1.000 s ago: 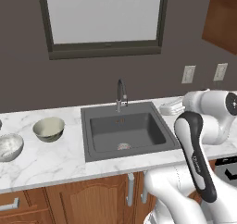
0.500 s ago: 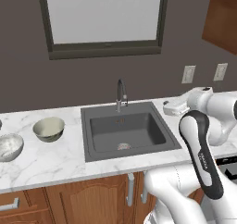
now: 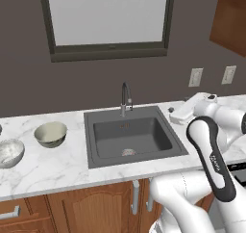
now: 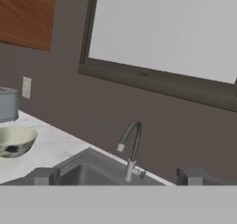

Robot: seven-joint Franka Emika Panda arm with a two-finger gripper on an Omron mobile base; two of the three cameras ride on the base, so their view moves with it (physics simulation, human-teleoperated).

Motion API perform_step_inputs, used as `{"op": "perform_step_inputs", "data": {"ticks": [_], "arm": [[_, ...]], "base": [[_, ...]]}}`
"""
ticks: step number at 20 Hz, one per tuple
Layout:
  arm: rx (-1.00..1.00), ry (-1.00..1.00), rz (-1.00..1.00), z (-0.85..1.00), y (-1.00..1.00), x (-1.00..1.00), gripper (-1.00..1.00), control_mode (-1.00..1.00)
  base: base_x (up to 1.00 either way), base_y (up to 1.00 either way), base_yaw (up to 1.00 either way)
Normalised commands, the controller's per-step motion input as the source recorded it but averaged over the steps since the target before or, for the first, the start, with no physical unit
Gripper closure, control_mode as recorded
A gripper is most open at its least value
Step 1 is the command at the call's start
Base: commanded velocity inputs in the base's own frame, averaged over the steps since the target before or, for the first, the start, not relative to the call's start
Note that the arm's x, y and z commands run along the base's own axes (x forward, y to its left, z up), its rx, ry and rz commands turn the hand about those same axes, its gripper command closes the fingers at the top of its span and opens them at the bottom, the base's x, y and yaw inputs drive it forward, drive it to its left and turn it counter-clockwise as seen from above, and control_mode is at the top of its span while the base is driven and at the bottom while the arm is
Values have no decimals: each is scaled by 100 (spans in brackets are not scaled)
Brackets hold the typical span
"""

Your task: Rinse each bowl for a few seconds and place them down in the sink or on the counter.

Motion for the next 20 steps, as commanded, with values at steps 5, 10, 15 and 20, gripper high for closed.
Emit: {"op": "perform_step_inputs", "data": {"ticks": [5,10,15,20], "arm": [[8,-7,5,-28,0,29,-100,-100],[10,-2,1,-19,3,29,-100,-100],[8,0,0,-11,6,33,-100,-100],[5,1,0,-12,6,33,-100,-100]], "base": [[0,0,0],[0,0,0],[0,0,0],[0,0,0]]}}
